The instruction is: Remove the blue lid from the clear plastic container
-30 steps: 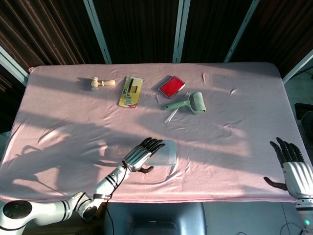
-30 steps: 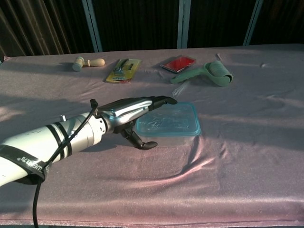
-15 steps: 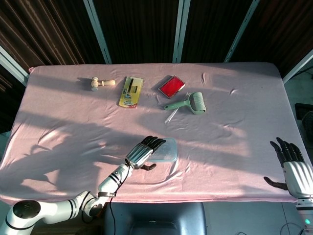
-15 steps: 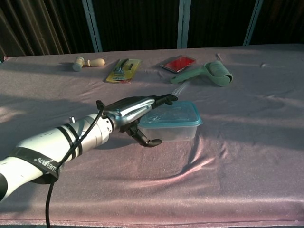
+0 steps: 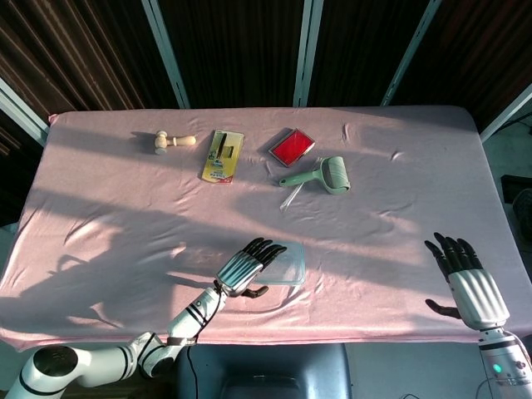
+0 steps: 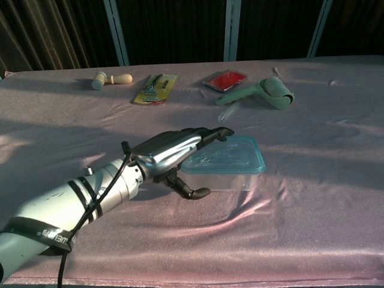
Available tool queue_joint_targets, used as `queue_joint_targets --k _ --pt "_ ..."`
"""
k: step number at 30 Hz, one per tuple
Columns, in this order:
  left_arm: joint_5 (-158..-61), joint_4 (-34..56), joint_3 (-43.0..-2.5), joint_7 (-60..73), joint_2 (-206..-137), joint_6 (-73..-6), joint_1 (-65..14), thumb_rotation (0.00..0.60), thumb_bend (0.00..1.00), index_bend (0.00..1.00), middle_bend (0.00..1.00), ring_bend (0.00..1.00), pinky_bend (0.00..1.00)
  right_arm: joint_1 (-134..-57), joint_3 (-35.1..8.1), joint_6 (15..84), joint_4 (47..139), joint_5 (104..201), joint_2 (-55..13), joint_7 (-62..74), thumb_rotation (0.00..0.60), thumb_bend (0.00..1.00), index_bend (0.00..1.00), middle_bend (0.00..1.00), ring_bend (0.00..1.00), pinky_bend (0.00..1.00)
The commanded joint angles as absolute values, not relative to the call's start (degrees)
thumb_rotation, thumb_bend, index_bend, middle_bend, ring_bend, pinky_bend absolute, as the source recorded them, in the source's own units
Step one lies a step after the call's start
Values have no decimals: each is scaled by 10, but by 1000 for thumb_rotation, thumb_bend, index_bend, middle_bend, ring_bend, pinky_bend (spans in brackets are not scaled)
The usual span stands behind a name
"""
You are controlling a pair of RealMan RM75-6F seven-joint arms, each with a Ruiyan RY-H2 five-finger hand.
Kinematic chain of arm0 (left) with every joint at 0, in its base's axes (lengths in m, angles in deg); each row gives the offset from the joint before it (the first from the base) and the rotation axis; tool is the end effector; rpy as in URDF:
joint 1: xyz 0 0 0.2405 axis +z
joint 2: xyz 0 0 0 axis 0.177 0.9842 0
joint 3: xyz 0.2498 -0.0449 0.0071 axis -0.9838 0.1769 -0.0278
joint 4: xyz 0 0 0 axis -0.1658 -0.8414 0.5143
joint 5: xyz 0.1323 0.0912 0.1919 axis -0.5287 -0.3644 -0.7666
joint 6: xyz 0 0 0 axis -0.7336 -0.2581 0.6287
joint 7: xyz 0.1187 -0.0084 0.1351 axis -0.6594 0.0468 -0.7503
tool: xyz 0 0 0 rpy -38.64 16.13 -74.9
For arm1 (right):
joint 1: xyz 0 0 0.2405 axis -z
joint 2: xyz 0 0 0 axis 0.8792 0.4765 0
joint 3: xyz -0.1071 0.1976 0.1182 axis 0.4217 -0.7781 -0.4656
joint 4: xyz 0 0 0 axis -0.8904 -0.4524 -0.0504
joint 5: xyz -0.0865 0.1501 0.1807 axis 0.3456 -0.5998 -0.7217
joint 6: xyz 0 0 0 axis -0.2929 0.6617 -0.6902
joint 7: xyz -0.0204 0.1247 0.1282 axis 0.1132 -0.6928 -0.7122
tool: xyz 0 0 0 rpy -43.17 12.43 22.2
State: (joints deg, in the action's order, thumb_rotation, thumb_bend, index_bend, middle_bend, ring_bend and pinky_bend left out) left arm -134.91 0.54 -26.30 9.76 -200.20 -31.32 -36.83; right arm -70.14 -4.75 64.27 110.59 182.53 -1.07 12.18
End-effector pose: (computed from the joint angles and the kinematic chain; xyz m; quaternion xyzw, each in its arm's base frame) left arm -0.0690 0.3288 -0.1889 -0.7855 -0.3525 -0.4498 0.2376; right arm -0.3048 -0.2318 0.0953 0.6857 -0.3430 0.3550 0.5350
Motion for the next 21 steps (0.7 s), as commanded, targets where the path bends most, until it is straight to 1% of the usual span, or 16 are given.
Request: queue_joint_targets --k 1,5,7,12,21 --pt "-1367 -18 -277 118 -2022 -331 -362 600 361 0 530 421 302 -762 -56 603 1056 1878 -59 124 600 294 193 0 0 0" --pt "-1371 -21 -280 125 -2031 -338 -359 600 359 0 554 421 314 -805 -58 589 993 1909 -105 73 600 361 352 0 0 0" --pt "-1373 -21 -281 128 -2035 -340 -358 600 359 0 565 421 317 -822 -56 586 962 1921 -131 40 600 367 406 0 0 0" --pt "-1381 -28 -284 132 -2046 -347 -357 600 359 0 574 420 321 -852 -36 589 913 1951 -175 -31 600 368 467 5 0 0" --pt "-1386 -34 -283 139 -2054 -357 -354 600 359 0 577 418 323 -872 -6 618 844 1976 -243 -113 600 368 528 43 0 0"
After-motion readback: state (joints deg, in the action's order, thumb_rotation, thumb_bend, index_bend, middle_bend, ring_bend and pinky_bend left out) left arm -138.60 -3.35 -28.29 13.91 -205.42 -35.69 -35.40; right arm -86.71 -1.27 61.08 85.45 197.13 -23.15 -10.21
